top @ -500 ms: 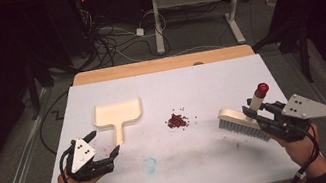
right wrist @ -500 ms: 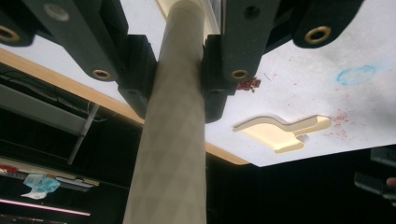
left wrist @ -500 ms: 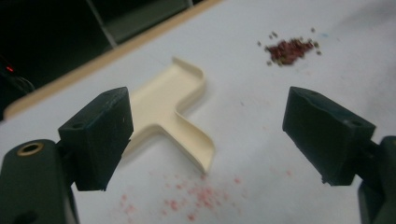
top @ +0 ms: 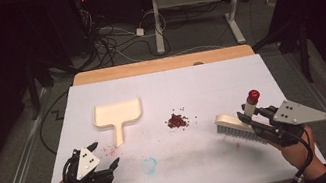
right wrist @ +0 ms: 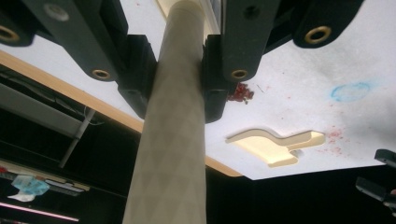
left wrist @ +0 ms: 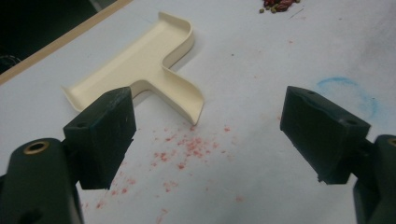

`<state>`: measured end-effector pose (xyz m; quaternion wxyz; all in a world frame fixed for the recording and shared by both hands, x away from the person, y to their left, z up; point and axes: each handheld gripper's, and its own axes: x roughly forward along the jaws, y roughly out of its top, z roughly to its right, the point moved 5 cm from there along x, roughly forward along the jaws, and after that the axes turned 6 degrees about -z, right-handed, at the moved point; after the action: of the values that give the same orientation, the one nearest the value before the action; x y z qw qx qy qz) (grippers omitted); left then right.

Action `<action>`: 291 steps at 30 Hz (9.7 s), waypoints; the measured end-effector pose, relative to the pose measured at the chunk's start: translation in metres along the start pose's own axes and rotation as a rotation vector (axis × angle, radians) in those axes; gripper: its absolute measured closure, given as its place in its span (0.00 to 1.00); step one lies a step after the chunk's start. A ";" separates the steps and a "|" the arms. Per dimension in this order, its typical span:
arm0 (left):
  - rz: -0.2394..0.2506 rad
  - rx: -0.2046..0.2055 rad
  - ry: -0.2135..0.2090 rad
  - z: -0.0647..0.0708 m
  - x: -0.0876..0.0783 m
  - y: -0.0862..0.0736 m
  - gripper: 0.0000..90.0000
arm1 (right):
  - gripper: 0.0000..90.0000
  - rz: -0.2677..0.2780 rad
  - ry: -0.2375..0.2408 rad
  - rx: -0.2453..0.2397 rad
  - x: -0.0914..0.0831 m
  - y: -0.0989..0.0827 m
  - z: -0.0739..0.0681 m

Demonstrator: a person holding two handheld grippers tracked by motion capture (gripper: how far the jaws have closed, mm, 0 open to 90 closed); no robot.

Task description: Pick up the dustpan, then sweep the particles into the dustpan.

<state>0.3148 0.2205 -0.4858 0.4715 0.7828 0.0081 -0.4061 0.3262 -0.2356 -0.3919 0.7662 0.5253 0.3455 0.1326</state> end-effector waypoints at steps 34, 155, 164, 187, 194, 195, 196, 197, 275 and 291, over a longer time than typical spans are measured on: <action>-0.268 -0.375 -0.052 -0.048 0.116 0.025 0.63 | 0.78 -0.056 -0.010 0.019 0.015 -0.011 -0.002; -0.171 -0.043 -0.268 0.042 0.036 0.018 0.70 | 0.78 -0.026 -0.145 0.041 0.180 0.032 -0.012; -0.165 -0.063 -0.266 0.047 0.040 0.023 0.70 | 0.78 -0.013 -0.071 0.047 0.179 0.037 -0.035; -0.228 -0.076 -0.249 0.062 0.056 0.028 0.70 | 0.78 -0.013 0.053 0.060 0.162 0.045 -0.098; -0.224 -0.090 -0.242 0.062 0.058 0.029 0.70 | 0.78 -0.004 0.105 0.056 0.159 0.049 -0.112; -0.223 -0.089 -0.242 0.062 0.058 0.029 0.70 | 0.78 -0.004 0.105 0.056 0.159 0.049 -0.112; -0.223 -0.090 -0.242 0.062 0.058 0.029 0.70 | 0.78 -0.002 0.111 0.055 0.159 0.050 -0.114; -0.223 -0.089 -0.242 0.062 0.058 0.029 0.70 | 0.78 -0.001 0.117 0.055 0.159 0.050 -0.115; -0.288 -0.017 -0.358 0.063 0.035 0.009 0.70 | 0.78 0.003 0.160 -0.026 0.083 0.043 -0.076; -0.284 -0.031 -0.342 0.061 0.034 0.007 0.70 | 0.78 -0.100 0.202 -0.070 0.063 0.015 -0.078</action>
<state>0.3020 0.1586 -0.5159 0.4160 0.6862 0.0446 -0.5950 0.3217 -0.1381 -0.4196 0.7509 0.4644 0.4419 0.1584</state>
